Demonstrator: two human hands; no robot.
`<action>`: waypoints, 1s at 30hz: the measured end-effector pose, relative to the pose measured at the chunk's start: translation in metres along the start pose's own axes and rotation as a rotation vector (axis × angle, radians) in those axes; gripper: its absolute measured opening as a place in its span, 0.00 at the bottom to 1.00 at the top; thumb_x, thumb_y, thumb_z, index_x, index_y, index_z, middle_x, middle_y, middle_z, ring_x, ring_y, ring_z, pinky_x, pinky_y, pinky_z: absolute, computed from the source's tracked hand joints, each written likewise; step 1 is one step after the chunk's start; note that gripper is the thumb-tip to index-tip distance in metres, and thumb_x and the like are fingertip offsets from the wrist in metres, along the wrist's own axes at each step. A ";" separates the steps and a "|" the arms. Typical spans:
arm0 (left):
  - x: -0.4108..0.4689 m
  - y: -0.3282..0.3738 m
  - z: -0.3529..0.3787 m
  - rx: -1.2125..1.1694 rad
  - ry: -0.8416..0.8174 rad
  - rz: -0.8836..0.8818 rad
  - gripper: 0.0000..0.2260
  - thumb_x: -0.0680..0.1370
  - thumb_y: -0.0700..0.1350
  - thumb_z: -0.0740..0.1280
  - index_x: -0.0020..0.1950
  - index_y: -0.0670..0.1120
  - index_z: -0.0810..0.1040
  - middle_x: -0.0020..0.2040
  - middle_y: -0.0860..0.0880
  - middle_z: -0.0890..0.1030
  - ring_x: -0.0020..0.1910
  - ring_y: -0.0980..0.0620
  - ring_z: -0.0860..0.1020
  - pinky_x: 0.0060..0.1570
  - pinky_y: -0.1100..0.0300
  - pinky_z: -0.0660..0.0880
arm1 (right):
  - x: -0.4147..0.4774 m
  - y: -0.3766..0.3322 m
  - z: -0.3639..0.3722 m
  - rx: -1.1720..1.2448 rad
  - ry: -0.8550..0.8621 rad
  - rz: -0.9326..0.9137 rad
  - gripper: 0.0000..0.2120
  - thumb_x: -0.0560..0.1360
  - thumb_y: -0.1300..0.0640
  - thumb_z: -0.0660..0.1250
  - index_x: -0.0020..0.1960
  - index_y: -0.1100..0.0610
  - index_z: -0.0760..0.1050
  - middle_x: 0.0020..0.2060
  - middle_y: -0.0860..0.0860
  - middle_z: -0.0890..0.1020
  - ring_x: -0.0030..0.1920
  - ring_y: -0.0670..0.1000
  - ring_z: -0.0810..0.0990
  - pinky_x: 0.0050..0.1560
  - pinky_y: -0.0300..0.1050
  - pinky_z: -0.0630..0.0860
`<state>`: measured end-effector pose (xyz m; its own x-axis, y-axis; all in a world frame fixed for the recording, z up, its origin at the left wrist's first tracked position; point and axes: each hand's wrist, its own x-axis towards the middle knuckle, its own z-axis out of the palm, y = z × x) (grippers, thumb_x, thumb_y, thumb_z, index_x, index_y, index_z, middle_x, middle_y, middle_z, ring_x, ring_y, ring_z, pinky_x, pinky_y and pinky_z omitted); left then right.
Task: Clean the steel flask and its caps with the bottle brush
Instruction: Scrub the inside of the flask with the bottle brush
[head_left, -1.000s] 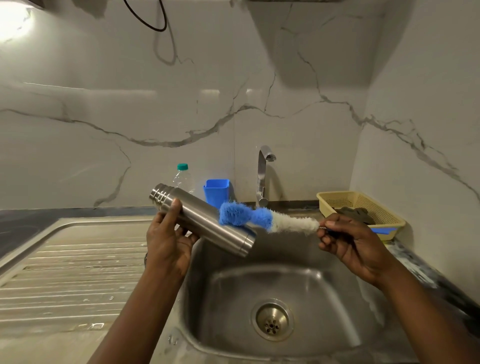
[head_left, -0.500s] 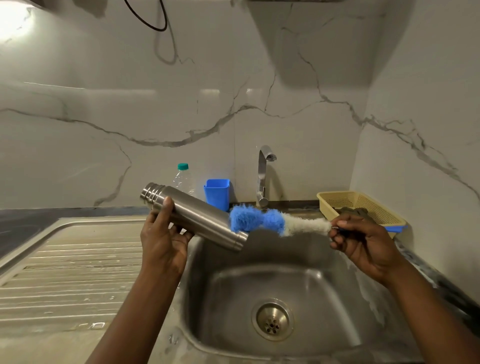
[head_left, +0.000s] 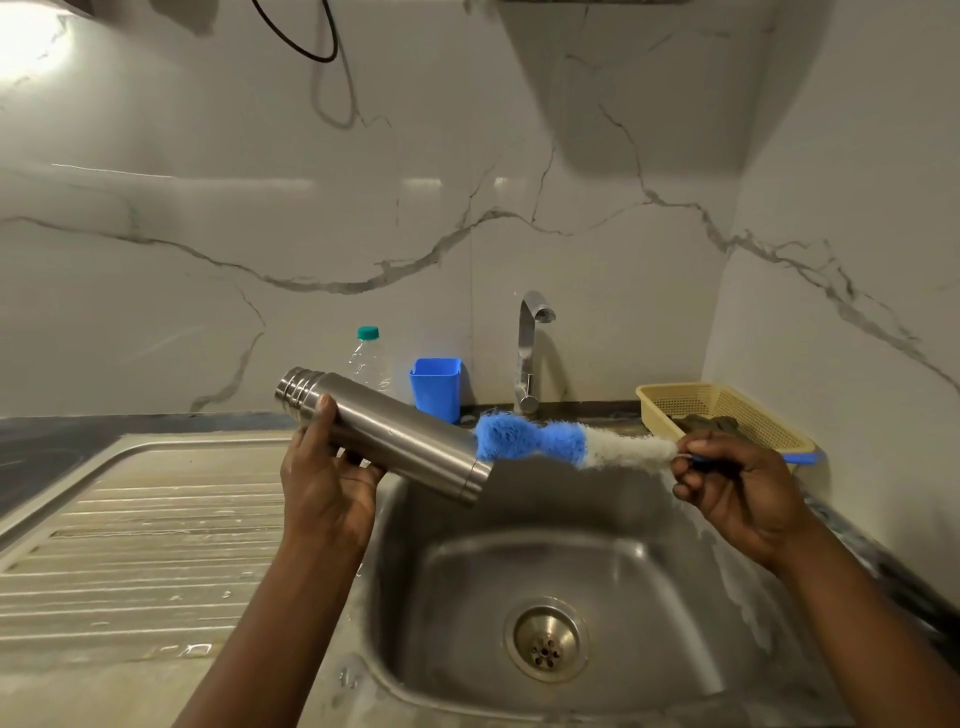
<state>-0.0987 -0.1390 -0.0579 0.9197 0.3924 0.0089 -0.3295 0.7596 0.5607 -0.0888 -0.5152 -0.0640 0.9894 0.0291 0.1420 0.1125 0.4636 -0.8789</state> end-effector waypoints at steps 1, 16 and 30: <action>0.000 0.000 0.000 -0.010 0.007 -0.001 0.24 0.81 0.48 0.73 0.75 0.44 0.74 0.68 0.41 0.80 0.67 0.40 0.81 0.56 0.38 0.83 | 0.000 -0.001 -0.002 0.007 0.015 -0.006 0.13 0.73 0.67 0.60 0.34 0.61 0.80 0.28 0.58 0.77 0.25 0.49 0.74 0.27 0.43 0.77; -0.009 -0.015 0.007 0.056 0.051 -0.014 0.24 0.81 0.47 0.72 0.75 0.43 0.73 0.72 0.37 0.77 0.68 0.38 0.79 0.63 0.37 0.79 | -0.002 0.016 0.023 -0.059 -0.113 0.018 0.06 0.74 0.65 0.65 0.41 0.64 0.81 0.35 0.61 0.80 0.30 0.51 0.77 0.33 0.45 0.82; -0.022 -0.028 0.017 0.182 -0.025 -0.088 0.25 0.77 0.44 0.75 0.72 0.43 0.73 0.62 0.42 0.81 0.60 0.44 0.83 0.55 0.45 0.82 | -0.002 0.016 0.022 -0.053 -0.124 0.001 0.07 0.75 0.65 0.65 0.43 0.63 0.81 0.36 0.61 0.80 0.32 0.51 0.78 0.35 0.45 0.82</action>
<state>-0.1063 -0.1778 -0.0597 0.9491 0.3138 -0.0274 -0.2057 0.6835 0.7004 -0.0915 -0.4883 -0.0679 0.9710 0.1401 0.1939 0.1199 0.4164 -0.9012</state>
